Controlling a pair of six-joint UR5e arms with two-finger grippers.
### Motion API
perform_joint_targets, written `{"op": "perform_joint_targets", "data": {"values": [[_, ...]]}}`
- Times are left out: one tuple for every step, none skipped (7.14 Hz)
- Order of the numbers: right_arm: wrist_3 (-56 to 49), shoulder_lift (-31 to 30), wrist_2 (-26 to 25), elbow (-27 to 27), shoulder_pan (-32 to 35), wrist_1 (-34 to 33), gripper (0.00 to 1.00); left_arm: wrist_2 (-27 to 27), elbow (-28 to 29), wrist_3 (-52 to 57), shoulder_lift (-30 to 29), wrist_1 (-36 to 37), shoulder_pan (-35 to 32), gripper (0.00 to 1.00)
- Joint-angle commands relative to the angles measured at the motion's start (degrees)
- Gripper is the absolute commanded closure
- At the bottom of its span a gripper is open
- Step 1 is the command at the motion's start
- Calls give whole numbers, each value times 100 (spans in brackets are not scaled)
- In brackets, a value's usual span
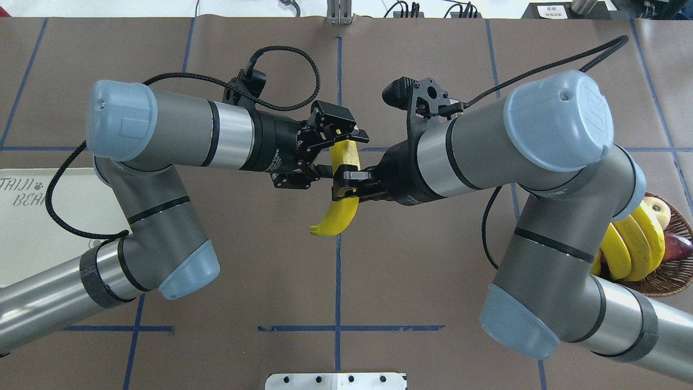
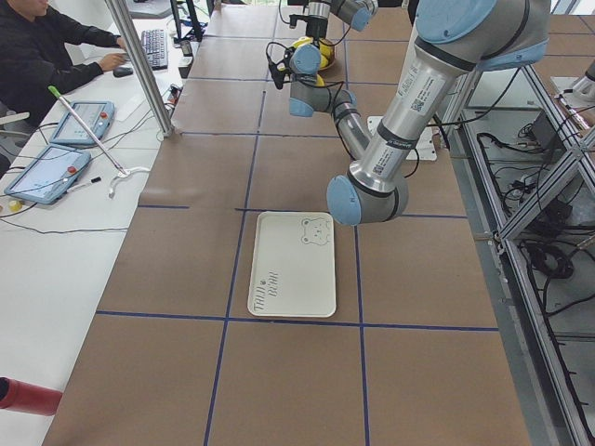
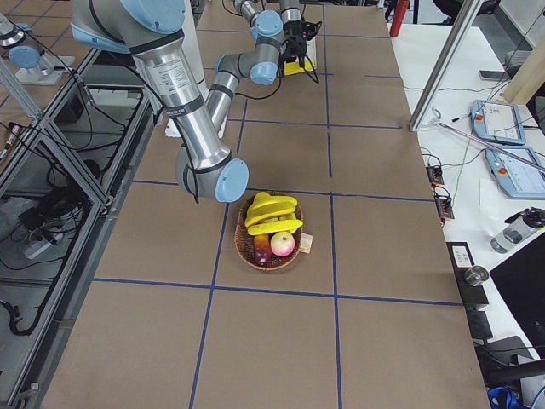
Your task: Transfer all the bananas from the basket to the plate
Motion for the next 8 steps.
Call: {"op": "perform_joint_targets", "data": {"values": [[-5,-5,4,0,-1,-13,1,0,-81,133,27,-18,-17,100],[82,-5,4,26,8,-4,0,0,-82,195,27,-18,-17,100],[179,-5,4,52,8,-4,0,0,-91,195,27,-9,-17,100],[179,-14,4,61,17,5,0,0,-91,195,36,-9,-17,100],[179,-31,4,113,34,5,0,-9,-82,204,53,-1,-26,100],[179,-58,4,184,78,5,0,0,-64,213,158,26,-60,100],[171,-84,30,280,157,-4,0,-35,-21,500,298,69,-200,100],[171,-154,48,394,253,-21,0,-70,-20,973,595,279,-358,100]]}}
